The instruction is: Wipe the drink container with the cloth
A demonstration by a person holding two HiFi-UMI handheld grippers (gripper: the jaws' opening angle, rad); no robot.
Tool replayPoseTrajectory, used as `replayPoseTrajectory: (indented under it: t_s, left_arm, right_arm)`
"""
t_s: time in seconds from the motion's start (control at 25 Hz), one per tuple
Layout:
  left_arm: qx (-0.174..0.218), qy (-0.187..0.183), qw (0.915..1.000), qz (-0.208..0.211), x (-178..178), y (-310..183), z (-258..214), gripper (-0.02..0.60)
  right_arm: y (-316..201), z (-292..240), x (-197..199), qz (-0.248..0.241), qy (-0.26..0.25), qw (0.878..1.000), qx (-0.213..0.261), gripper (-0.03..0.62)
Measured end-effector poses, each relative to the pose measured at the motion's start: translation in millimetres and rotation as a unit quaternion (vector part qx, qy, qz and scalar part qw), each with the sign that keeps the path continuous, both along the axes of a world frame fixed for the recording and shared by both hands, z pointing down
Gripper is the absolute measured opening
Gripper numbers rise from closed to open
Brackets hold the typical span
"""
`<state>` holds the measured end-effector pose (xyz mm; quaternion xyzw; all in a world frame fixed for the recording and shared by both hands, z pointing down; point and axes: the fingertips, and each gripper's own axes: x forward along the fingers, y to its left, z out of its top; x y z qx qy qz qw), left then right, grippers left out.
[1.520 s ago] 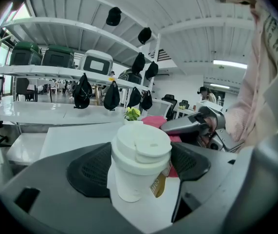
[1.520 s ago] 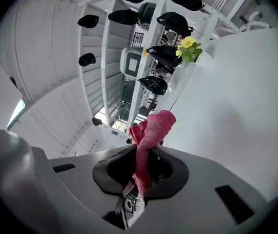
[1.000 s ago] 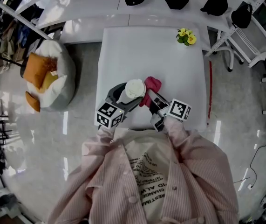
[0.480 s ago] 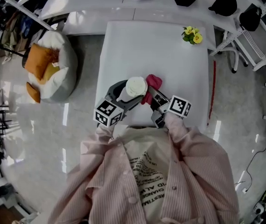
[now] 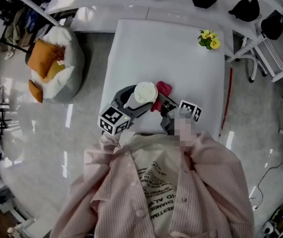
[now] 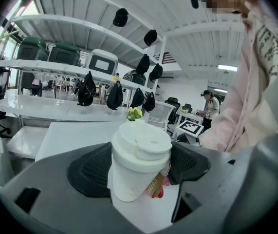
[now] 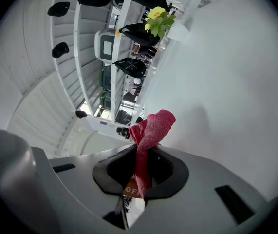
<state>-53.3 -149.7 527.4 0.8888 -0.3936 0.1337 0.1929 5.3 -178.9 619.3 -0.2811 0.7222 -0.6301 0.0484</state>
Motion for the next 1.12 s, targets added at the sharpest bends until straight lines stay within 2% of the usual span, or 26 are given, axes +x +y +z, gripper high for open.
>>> replayPoseTrajectory:
  t_s: [0.76,1.0,1.12]
  left_arm:
    - [0.003,0.01,0.9999,-0.013,-1.2,0.0,0.7,0.374]
    - [0.002,0.012,0.9997,-0.019,-0.1,0.5,0.6,0.374]
    - [0.003,0.012,0.9997,-0.019,-0.6,-0.2,0.5,0.374]
  right_arm:
    - [2.6,30.1,-2.3,-0.018,0.035,0.999,-0.033,0.04]
    - [-4.1,20.2,8.3,-0.034,0.057,0.998,-0.01,0.04]
    - [-15.8,5.3,16.2,-0.045,0.067,0.997,0.016,0.04]
